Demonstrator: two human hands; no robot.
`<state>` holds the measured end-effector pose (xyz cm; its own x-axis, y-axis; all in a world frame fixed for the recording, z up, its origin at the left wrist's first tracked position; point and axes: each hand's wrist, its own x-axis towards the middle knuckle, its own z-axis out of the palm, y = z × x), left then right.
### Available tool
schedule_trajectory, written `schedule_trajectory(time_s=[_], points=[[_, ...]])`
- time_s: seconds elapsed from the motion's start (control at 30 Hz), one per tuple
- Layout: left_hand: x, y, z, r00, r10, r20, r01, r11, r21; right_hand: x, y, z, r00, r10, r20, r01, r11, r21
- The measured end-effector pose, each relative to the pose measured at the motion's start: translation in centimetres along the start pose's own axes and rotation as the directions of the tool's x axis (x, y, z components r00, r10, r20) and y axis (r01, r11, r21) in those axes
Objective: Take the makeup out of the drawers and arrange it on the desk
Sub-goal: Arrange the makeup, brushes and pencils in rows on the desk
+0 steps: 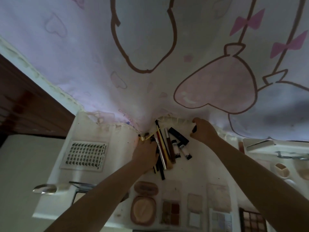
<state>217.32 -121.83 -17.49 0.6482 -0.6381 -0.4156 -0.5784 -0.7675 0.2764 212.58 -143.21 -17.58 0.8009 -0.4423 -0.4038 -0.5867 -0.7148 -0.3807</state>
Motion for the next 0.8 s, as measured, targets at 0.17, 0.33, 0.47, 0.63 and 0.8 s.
schedule_trajectory(time_s=[0.17, 0.33, 0.47, 0.63, 0.8], points=[[0.3, 0.6, 0.7, 0.997, 0.011, 0.075, -0.017, 0.996, 0.083, -3.8, -0.1, 0.4, 0.779, -0.388, -0.493, 0.294, 0.920, -0.260], [0.2, 0.9, 0.7, 0.997, 0.010, 0.075, -0.019, 0.993, 0.113, -7.0, 0.1, 4.5, 0.991, -0.129, 0.030, 0.132, 0.957, -0.259], [-0.1, 1.5, 0.1, 0.996, 0.020, 0.087, -0.027, 0.996, 0.088, -6.7, 0.5, 6.2, 1.000, -0.013, 0.002, 0.013, 0.993, -0.117], [-0.1, 3.7, -0.9, 0.994, -0.018, 0.108, 0.054, 0.939, -0.338, -8.6, 1.0, 4.5, 0.993, -0.034, -0.117, 0.062, 0.969, 0.241], [-0.8, 6.4, -1.5, 0.935, 0.020, 0.353, 0.335, 0.268, -0.903, -11.8, 0.6, 2.0, 0.970, 0.134, -0.202, 0.031, 0.757, 0.652]])
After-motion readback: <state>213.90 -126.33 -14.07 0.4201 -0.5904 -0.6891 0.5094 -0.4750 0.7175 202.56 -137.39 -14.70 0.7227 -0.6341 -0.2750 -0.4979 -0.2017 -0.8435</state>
